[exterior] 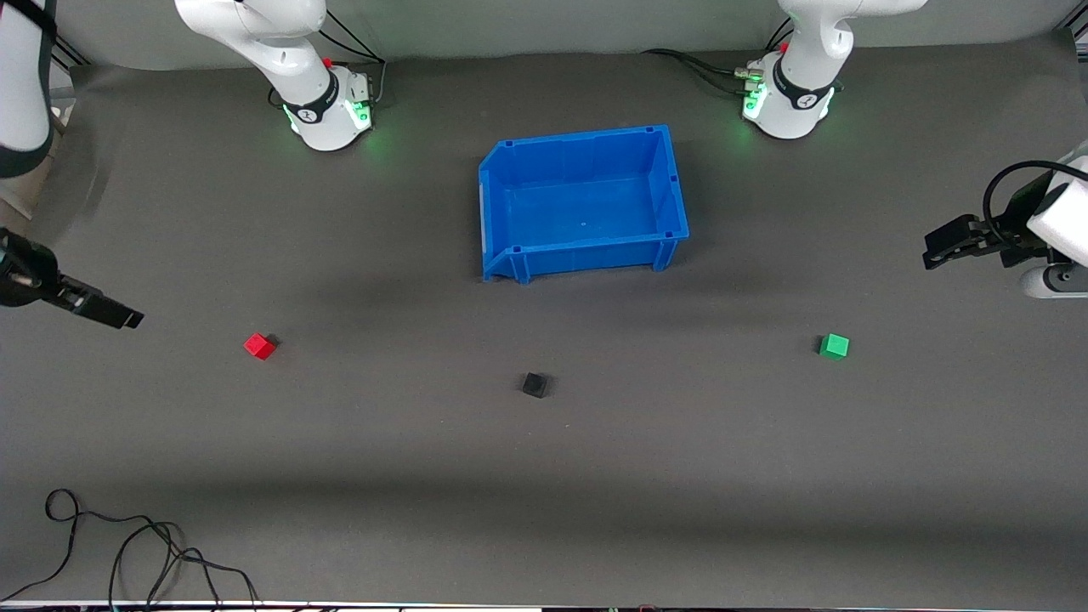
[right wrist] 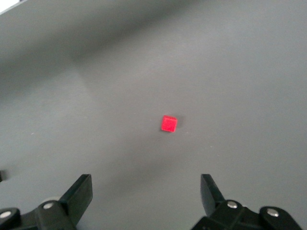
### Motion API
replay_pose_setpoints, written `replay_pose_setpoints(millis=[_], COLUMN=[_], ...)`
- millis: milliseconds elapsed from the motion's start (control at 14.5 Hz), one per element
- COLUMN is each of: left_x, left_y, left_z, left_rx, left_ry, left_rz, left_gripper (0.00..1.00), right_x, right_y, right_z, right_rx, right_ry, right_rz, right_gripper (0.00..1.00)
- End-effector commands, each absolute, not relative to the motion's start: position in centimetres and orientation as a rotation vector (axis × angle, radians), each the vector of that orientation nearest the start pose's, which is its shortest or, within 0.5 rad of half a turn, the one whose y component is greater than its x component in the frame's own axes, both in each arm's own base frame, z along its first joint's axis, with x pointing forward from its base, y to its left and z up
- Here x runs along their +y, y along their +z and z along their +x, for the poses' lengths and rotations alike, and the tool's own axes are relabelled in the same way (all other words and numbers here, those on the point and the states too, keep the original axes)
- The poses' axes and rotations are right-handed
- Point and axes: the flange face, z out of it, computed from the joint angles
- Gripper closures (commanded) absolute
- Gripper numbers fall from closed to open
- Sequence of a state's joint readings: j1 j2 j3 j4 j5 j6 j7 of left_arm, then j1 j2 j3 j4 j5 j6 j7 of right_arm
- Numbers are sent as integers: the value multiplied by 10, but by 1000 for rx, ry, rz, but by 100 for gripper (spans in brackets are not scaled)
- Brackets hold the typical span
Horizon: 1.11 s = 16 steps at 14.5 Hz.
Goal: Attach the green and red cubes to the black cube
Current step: 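Reach the right gripper to the red cube while the left gripper reaches the green cube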
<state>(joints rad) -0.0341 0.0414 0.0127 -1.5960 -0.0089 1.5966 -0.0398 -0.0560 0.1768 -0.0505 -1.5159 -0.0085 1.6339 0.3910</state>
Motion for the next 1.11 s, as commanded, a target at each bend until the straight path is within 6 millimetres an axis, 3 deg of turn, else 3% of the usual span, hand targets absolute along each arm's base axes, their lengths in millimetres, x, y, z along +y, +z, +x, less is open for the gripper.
replay_pose_setpoints(millis=[0,207,277,346,691,899,1037], left_x=[-14,-13,-8,0,-5,-6,-2], left_y=[599,590,589,587,583,576,571], left_z=[564,569,569,569,569,571,572], left_rx=[-58,-65,-142,-350,-1241,-1656,-1900], left_ry=[99,104,109,115,165,183,217], left_rz=[-3140,-3139,-3138,-3127,-2915,-2707,-2552], left_gripper=[0,0,0,0,0,0,0], right_x=[-83,-109,-112,-112,-97,-87,-85], right_y=[548,505,498,482,386,345,307], right_z=[613,620,623,625,633,628,617], right_rx=[913,1307,1448,1580,2081,2159,2182], right_ry=[92,200,198,223,269,298,280], right_rz=[-3039,-2882,-2821,-2762,-2449,-2404,-2383], right_gripper=[0,0,0,0,2,2,4])
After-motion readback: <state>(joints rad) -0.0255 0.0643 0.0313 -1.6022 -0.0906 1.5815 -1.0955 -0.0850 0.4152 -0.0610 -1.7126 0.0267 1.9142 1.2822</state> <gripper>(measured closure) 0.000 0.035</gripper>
